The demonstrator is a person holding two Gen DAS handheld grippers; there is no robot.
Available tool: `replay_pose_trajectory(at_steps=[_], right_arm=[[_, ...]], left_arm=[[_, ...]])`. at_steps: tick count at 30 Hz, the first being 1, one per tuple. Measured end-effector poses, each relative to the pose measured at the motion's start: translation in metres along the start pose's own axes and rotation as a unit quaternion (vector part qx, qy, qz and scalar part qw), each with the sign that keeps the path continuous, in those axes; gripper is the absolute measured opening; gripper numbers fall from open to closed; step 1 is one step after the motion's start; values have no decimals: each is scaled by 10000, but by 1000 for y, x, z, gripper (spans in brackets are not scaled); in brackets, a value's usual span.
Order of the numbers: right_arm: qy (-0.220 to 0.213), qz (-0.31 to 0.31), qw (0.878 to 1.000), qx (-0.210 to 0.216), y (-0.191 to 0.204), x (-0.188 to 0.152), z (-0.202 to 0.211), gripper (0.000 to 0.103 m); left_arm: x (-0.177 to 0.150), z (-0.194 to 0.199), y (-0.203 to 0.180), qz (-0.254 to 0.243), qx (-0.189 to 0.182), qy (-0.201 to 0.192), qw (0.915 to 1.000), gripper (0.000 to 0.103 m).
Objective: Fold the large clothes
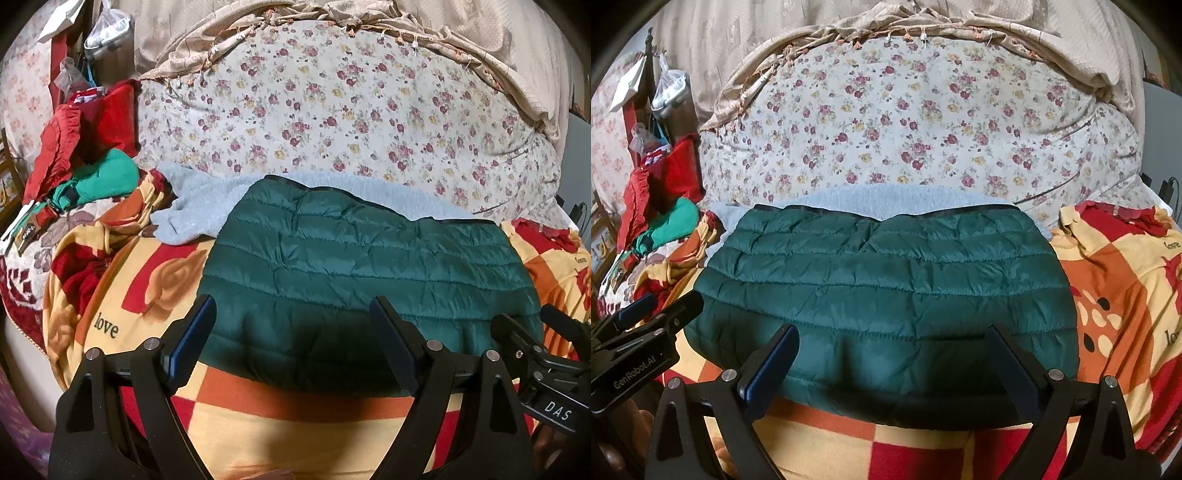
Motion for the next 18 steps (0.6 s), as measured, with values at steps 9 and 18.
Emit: replay_pose_trajectory(at_steps=[9,18], right_arm=[[42,6,10000,-5,1,1,-4,100],[86,-33,10000,38,-2,0,-10,100]], left_arm=[[-2,-5,-1,-12,-16,57,10000,85],[-5,-12,0,-40,-11,109,9999,85]])
Point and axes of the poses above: each gripper's, at about its wrist camera, not at the fingertips, and z roughly against the way its jaws point, y to its left, x to its top, the point moved 3 cm from there along -z, roughly the way its jaws point, and after that the axes turned 7 degrees about x, right-handed, at the moved point
